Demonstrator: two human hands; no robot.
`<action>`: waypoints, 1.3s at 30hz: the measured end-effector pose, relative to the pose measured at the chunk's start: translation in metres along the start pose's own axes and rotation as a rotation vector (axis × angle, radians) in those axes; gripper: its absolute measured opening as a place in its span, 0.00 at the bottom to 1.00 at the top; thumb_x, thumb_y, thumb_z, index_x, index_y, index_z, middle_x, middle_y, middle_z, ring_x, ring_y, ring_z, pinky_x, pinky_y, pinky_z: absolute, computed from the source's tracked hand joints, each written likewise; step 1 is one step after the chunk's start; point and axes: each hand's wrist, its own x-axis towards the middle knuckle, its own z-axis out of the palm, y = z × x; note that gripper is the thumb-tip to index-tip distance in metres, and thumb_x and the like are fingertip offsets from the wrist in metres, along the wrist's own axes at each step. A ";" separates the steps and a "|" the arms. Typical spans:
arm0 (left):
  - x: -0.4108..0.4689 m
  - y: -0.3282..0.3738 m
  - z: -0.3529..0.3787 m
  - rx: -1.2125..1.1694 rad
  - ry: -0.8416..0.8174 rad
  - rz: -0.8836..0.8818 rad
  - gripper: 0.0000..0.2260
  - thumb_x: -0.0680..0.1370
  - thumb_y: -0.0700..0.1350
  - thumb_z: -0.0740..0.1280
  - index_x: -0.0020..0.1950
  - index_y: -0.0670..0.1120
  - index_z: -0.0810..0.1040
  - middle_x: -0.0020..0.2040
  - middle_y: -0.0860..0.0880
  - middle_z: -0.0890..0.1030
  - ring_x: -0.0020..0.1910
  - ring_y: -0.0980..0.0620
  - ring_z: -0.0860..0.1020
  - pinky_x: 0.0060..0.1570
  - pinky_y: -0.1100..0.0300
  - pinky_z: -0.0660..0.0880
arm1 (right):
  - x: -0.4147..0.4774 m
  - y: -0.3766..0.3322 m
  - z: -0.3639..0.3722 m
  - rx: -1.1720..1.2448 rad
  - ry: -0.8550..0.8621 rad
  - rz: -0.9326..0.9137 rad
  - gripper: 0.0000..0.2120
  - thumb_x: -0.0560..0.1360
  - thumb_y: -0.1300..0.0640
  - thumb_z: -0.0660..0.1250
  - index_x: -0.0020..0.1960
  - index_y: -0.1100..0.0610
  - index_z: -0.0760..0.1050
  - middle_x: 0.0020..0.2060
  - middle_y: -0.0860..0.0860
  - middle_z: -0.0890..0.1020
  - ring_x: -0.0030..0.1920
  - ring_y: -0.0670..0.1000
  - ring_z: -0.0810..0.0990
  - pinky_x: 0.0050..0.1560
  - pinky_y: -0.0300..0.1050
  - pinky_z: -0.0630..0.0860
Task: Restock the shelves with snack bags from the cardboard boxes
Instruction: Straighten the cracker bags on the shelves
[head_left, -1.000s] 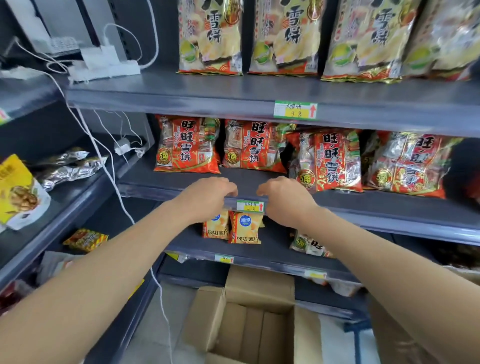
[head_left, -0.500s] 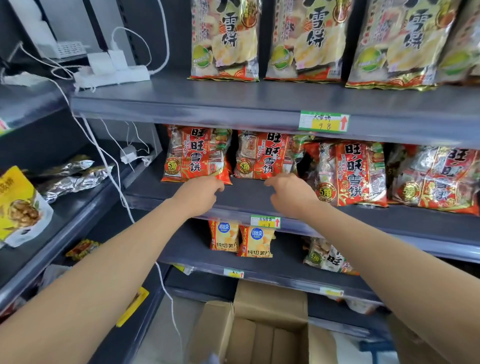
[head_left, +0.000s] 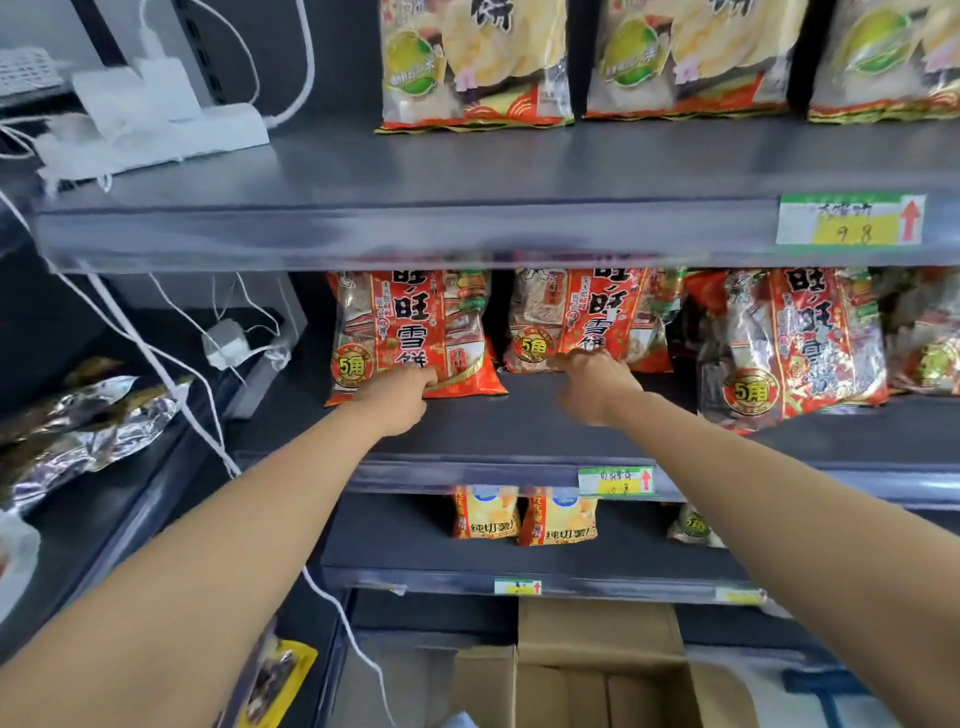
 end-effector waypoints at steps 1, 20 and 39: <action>0.008 -0.006 0.003 -0.004 -0.011 -0.005 0.20 0.80 0.39 0.60 0.71 0.49 0.68 0.69 0.43 0.70 0.63 0.42 0.72 0.60 0.52 0.72 | 0.007 -0.001 0.002 -0.005 -0.009 0.007 0.23 0.77 0.58 0.59 0.72 0.51 0.65 0.65 0.58 0.74 0.68 0.59 0.67 0.66 0.55 0.65; 0.088 -0.039 0.015 -0.055 -0.035 -0.054 0.17 0.77 0.35 0.58 0.55 0.58 0.64 0.61 0.46 0.62 0.55 0.40 0.72 0.57 0.47 0.72 | 0.069 -0.002 0.007 0.015 -0.075 0.211 0.26 0.78 0.59 0.57 0.75 0.46 0.60 0.73 0.53 0.64 0.74 0.60 0.56 0.69 0.60 0.59; 0.106 -0.033 0.016 -0.131 -0.084 -0.001 0.18 0.78 0.38 0.59 0.66 0.51 0.73 0.67 0.46 0.73 0.61 0.44 0.74 0.56 0.54 0.73 | 0.086 -0.005 0.007 0.061 0.206 0.329 0.18 0.78 0.55 0.60 0.67 0.53 0.68 0.65 0.56 0.73 0.68 0.59 0.66 0.69 0.58 0.63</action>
